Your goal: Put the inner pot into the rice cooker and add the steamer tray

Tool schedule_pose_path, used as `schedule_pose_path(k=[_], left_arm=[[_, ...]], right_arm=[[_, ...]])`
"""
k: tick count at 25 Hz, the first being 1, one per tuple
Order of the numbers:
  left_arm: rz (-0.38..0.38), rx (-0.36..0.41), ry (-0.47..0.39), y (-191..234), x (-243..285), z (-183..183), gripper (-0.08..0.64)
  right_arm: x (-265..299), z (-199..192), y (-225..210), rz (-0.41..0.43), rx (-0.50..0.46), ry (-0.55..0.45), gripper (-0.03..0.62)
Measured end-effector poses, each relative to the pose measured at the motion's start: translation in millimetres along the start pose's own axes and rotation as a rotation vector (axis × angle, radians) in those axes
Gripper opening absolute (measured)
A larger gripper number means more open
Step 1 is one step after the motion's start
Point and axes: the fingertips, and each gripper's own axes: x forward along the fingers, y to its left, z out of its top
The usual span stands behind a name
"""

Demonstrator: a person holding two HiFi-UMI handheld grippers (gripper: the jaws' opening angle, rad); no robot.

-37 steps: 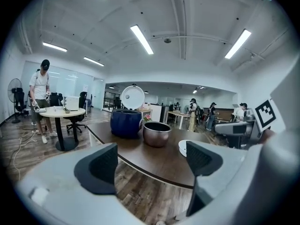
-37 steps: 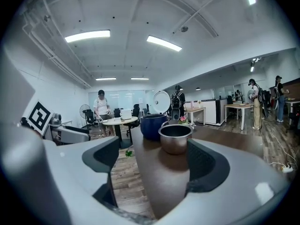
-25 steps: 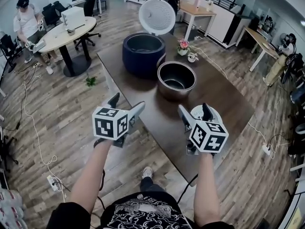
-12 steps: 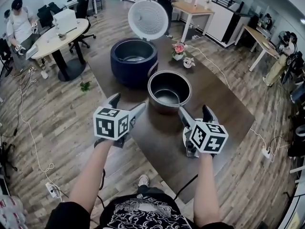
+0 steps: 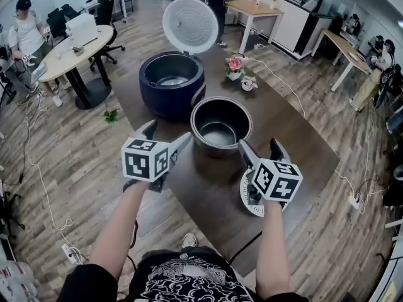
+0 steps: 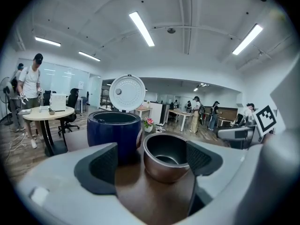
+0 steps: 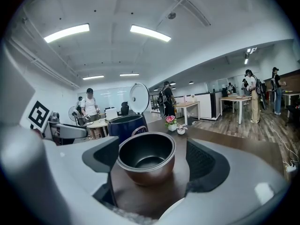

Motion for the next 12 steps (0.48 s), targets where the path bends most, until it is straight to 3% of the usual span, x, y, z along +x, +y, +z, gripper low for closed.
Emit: schedule_pose_path(k=[12], left_arm=[[-0.036,0.011,0.021,8.1,24.1,3.5,0.459]], right_arm=[[15.8,-3.6,-14.6,-0.045,0.042,0.009,0.436]])
